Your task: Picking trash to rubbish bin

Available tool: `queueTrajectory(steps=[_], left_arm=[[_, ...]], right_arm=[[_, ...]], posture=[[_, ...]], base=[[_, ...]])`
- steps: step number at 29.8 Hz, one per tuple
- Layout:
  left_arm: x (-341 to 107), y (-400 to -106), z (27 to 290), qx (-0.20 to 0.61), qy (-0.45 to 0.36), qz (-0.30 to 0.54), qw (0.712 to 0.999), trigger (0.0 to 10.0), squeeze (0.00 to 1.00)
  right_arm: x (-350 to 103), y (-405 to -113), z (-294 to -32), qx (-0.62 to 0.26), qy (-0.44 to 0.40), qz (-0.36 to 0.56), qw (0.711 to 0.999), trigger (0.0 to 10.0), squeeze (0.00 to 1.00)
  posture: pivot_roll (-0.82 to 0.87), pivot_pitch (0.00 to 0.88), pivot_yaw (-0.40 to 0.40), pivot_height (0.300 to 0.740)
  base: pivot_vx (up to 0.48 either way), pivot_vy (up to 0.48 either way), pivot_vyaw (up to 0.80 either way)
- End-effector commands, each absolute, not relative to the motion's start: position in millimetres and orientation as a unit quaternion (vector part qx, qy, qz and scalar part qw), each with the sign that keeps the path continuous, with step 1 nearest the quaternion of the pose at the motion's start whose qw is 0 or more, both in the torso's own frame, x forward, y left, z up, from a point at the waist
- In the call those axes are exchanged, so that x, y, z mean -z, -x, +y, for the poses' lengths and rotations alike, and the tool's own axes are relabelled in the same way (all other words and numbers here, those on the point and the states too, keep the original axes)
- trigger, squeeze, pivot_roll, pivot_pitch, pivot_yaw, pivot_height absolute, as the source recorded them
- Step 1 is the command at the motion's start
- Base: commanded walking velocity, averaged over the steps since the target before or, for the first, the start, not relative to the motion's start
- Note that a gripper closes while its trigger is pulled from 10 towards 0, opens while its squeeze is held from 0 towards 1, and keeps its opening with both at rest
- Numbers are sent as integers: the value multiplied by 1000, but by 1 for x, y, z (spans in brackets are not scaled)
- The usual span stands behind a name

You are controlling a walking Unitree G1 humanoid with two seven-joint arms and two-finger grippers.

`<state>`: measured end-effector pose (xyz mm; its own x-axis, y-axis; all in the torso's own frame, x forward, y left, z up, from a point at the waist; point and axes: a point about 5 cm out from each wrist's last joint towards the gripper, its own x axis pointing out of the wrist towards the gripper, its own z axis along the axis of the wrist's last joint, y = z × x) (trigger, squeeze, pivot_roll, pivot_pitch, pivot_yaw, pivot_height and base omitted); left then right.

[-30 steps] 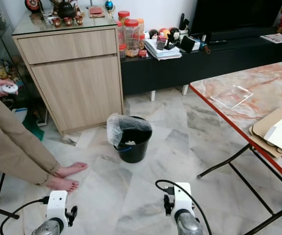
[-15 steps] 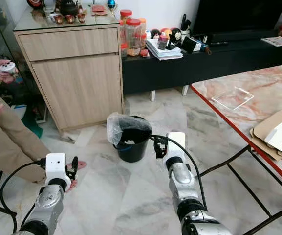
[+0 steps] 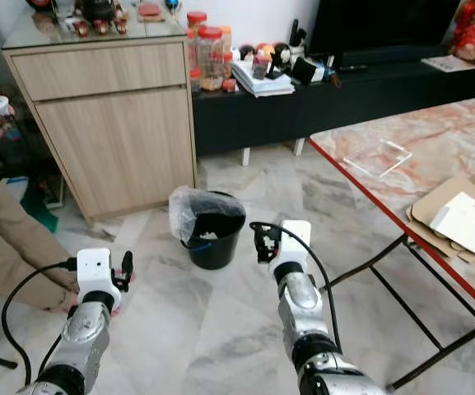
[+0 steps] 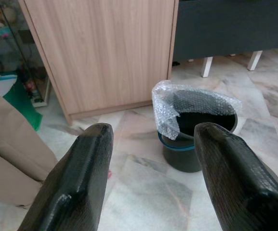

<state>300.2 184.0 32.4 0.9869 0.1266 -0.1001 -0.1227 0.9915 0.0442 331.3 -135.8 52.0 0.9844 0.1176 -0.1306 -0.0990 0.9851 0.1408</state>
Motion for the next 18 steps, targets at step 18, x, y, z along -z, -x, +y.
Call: queueTrajectory(steps=[18], left_arm=[[-44, -305, 188, -74, -14, 16, 997, 10000, 0]], right_arm=[[-67, -340, -126, -67, -72, 37, 994, 10000, 0]], posture=[[-48, 0, -63, 740]], base=[[248, 0, 0]])
